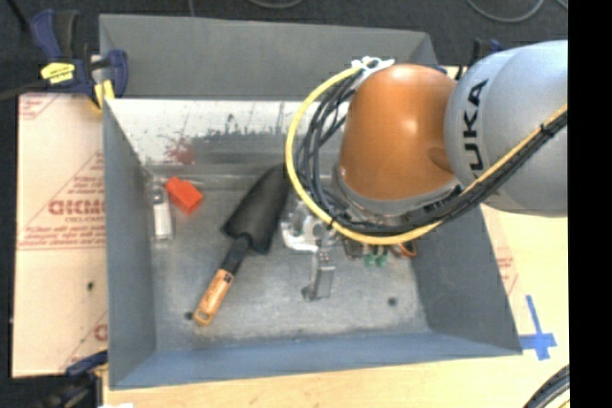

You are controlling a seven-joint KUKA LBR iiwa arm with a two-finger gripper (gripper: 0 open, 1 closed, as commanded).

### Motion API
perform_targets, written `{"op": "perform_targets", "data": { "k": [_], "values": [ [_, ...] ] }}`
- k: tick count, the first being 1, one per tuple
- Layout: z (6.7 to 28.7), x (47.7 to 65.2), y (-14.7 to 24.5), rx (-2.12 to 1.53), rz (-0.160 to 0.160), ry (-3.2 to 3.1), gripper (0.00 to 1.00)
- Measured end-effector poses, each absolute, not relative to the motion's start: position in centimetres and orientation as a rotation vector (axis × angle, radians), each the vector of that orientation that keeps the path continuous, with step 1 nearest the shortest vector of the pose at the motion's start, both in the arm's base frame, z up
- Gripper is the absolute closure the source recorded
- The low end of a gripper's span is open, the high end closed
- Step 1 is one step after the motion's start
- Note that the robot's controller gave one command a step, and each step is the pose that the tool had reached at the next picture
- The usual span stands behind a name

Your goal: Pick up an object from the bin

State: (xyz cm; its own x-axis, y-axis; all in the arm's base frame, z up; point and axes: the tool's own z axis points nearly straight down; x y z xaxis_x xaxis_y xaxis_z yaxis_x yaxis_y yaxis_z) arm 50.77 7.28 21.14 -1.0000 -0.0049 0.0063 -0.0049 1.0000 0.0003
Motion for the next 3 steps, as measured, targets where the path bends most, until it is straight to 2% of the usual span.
{"op": "perform_targets", "data": {
  "k": [1,2,3],
  "values": [
    [21.6,50.9,7.3,0.005,-0.002,-3.144,0.00],
    [17.9,53.3,9.0,-0.099,-0.002,-3.146,0.00],
    [15.2,56.6,11.6,-0.095,-0.002,-3.141,0.00]
  ]
}}
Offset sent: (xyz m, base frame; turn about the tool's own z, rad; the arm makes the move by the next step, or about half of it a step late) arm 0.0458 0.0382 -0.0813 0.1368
